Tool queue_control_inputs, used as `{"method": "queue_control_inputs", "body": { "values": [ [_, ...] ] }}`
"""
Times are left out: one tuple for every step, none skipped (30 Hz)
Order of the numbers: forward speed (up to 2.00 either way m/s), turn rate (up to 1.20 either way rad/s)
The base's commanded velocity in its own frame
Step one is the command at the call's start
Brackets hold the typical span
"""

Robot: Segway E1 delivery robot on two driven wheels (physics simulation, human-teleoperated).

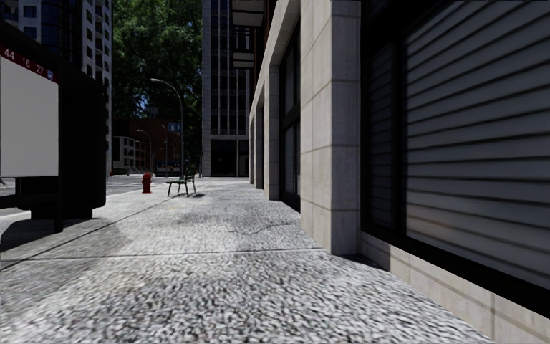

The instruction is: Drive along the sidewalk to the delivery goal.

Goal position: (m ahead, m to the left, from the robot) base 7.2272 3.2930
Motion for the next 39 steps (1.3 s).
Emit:
{"method": "queue_control_inputs", "body": {
  "values": [
    [1.5, 0.12],
    [1.5, 0.12],
    [1.5, 0.12],
    [1.5, 0.12],
    [1.5, 0.18],
    [1.5, 0.18],
    [1.5, 0.22],
    [1.5, 0.24],
    [1.5, 0.27],
    [1.5, 0.27],
    [1.49, 0.29],
    [1.49, 0.3],
    [1.47, 0.3],
    [1.47, 0.3],
    [1.46, 0.3],
    [1.43, 0.3],
    [1.39, 0.3],
    [1.39, 0.3],
    [1.38, 0.31],
    [1.36, 0.31],
    [1.34, 0.31],
    [1.34, 0.31],
    [1.34, 0.31],
    [1.34, 0.31],
    [1.34, 0.31],
    [1.34, 0.31],
    [1.34, 0.31],
    [1.34, 0.31],
    [1.34, 0.31],
    [1.34, 0.31],
    [1.34, 0.31],
    [1.34, 0.33],
    [1.34, 0.37],
    [1.34, 0.37],
    [1.34, 0.38],
    [1.34, 0.39],
    [1.34, 0.39],
    [1.34, 0.39],
    [1.34, 0.39]
  ]
}}
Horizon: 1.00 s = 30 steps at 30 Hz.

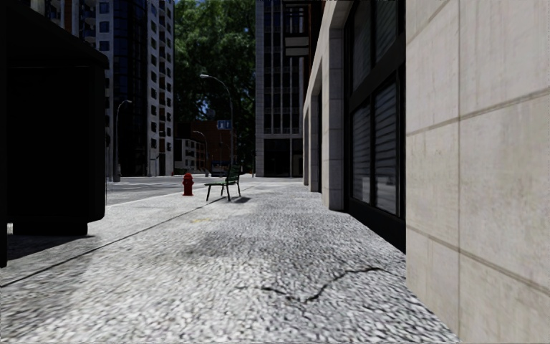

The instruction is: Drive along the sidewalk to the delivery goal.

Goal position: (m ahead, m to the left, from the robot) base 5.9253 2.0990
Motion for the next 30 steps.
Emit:
{"method": "queue_control_inputs", "body": {
  "values": [
    [1.34, 0.39],
    [1.34, 0.39],
    [1.34, 0.39],
    [1.34, 0.39],
    [1.34, 0.39],
    [1.34, 0.39],
    [1.34, 0.39],
    [1.34, 0.39],
    [1.34, 0.39],
    [1.34, 0.39],
    [1.34, 0.39],
    [1.34, 0.39],
    [1.34, 0.39],
    [1.34, 0.39],
    [1.34, 0.39],
    [1.34, 0.39],
    [1.34, 0.39],
    [1.34, 0.39],
    [1.33, 0.39],
    [1.29, 0.39],
    [1.29, 0.39],
    [1.2, 0.39],
    [1.11, 0.39],
    [1.08, 0.39],
    [1.08, 0.39],
    [1.08, 0.39],
    [1.08, 0.39],
    [1.08, 0.39],
    [1.08, 0.39],
    [1.08, 0.39]
  ]
}}
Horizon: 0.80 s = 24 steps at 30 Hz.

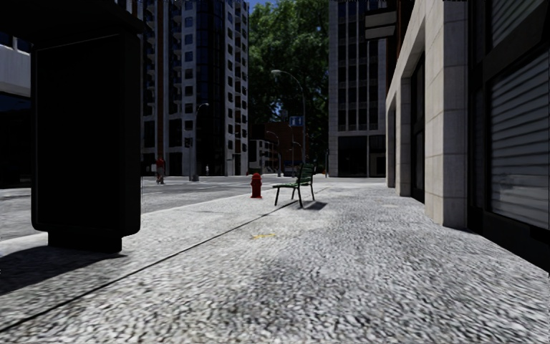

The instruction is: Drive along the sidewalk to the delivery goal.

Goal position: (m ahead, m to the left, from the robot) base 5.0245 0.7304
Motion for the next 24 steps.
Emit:
{"method": "queue_control_inputs", "body": {
  "values": [
    [1.08, 0.39],
    [1.08, 0.39],
    [1.08, 0.39],
    [1.08, 0.31],
    [1.08, 0.14],
    [1.08, 0.14],
    [1.08, 0.0],
    [1.08, 0.0],
    [1.08, 0.0],
    [1.08, 0.0],
    [1.08, 0.0],
    [1.08, 0.0],
    [1.08, 0.0],
    [1.08, 0.0],
    [1.08, 0.0],
    [1.08, 0.0],
    [1.08, 0.0],
    [1.08, 0.0],
    [1.07, 0.0],
    [1.07, 0.0],
    [1.07, 0.0],
    [1.07, 0.2],
    [1.05, 0.29],
    [1.0, 0.33]
  ]
}}
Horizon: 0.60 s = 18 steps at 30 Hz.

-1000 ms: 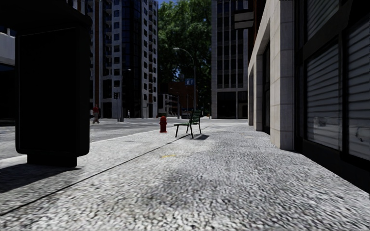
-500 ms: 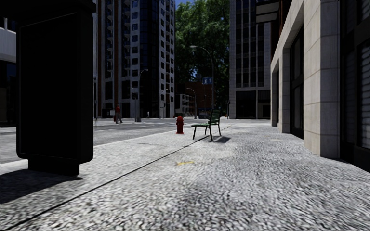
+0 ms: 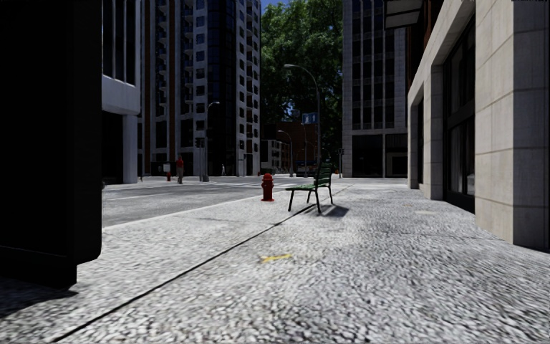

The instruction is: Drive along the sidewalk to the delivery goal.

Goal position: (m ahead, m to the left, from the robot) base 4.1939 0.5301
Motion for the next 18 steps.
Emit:
{"method": "queue_control_inputs", "body": {
  "values": [
    [1.0, 0.33],
    [0.99, 0.37],
    [0.98, 0.37],
    [0.98, 0.38],
    [0.98, 0.38],
    [0.98, 0.38],
    [0.98, 0.38],
    [0.98, 0.38],
    [0.98, 0.38],
    [0.98, 0.38],
    [0.97, 0.38],
    [0.96, 0.38],
    [0.96, 0.38],
    [0.96, 0.38],
    [0.96, 0.38],
    [0.96, 0.38],
    [0.96, 0.38],
    [0.96, 0.38]
  ]
}}
